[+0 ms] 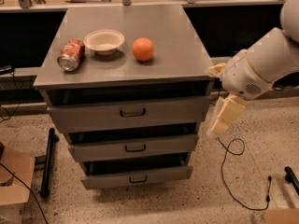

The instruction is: Open top drawer

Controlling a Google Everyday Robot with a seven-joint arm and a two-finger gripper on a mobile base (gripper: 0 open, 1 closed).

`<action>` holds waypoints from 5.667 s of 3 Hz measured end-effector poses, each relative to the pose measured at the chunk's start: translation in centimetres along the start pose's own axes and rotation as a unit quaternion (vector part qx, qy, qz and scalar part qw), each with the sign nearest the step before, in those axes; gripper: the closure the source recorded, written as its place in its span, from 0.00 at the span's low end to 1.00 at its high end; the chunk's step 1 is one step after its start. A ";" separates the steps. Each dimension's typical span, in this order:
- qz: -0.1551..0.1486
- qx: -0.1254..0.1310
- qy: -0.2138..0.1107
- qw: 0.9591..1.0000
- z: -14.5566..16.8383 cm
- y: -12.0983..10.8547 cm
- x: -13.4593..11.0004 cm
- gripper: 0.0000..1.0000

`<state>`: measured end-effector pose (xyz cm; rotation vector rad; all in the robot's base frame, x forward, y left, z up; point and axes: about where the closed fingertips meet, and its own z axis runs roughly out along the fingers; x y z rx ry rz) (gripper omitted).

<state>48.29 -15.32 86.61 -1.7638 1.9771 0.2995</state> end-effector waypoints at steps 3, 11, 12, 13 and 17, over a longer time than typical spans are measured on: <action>-0.012 -0.035 -0.055 0.998 16.0 -4.5 0.9 0.00; -0.021 -0.130 -0.032 0.991 21.7 -3.9 2.2 0.00; -0.022 -0.145 -0.014 0.989 21.7 -3.0 2.7 0.00; 0.002 -0.179 0.004 0.984 20.9 0.3 4.3 0.18; 0.039 -0.265 0.067 0.961 16.9 12.6 5.0 0.25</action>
Offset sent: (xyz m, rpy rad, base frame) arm 0.0589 0.0544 -0.1441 0.0984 0.0591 0.0668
